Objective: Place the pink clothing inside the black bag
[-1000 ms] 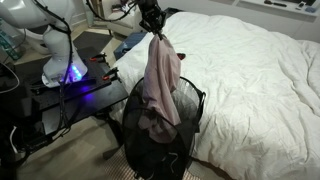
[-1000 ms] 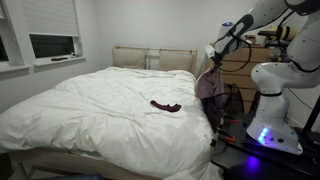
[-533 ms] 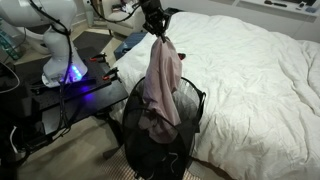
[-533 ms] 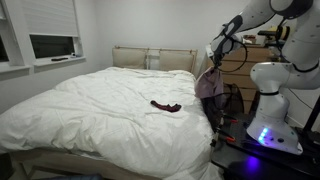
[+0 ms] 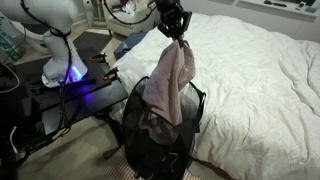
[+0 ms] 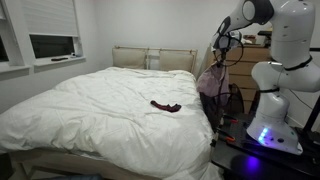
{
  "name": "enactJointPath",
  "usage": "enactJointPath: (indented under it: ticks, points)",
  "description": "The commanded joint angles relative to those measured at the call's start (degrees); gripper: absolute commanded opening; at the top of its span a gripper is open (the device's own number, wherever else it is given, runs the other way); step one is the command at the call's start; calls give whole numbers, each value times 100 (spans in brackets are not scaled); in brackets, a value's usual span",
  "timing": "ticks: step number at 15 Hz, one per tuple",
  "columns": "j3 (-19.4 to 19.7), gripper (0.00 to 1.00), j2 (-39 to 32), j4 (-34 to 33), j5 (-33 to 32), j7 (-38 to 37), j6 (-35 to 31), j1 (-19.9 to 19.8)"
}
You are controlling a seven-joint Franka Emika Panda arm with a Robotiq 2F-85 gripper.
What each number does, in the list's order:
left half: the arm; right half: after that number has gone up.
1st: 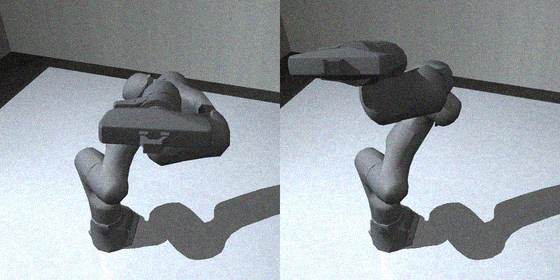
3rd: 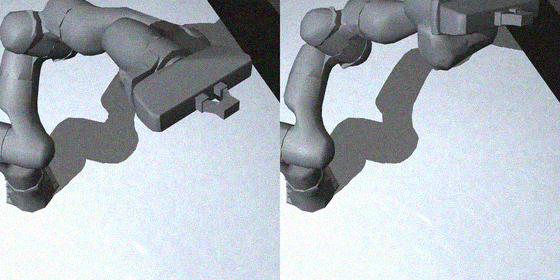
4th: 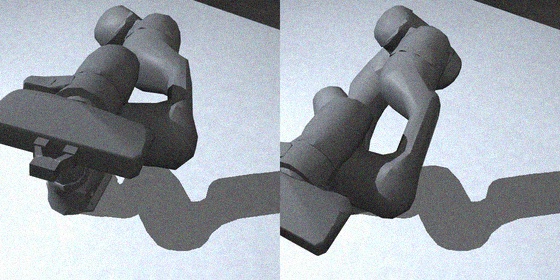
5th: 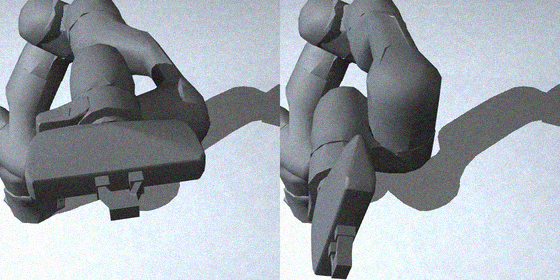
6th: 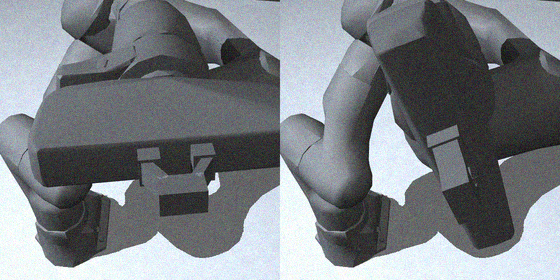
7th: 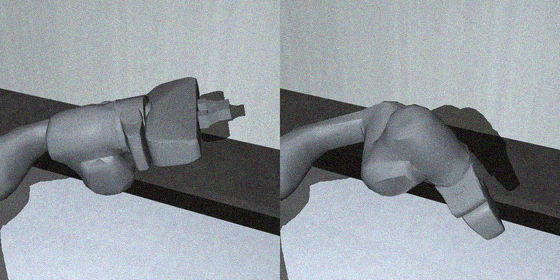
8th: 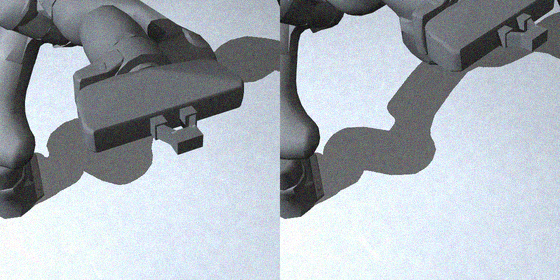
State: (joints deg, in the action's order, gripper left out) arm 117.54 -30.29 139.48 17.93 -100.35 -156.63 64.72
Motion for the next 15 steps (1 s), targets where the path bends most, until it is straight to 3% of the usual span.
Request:
enactJointPath:
  ticks: [1, 6, 11, 12, 13, 15]
  points:
    - [-997, 2, 137, -565, 79, 67, 172, -1369]
    - [-2531, 2, 22, -788, -81, 26, 144, -3148]
    - [-3450, 2, 45, -1060, -283, -63, 120, -4134]
    - [-3567, 31, 70, -1108, -315, -80, 98, -4257]
    - [-3660, 32, 108, -1162, -356, -71, 113, -4362]
    - [-3816, 46, 125, -1273, -426, -81, 130, -4545]
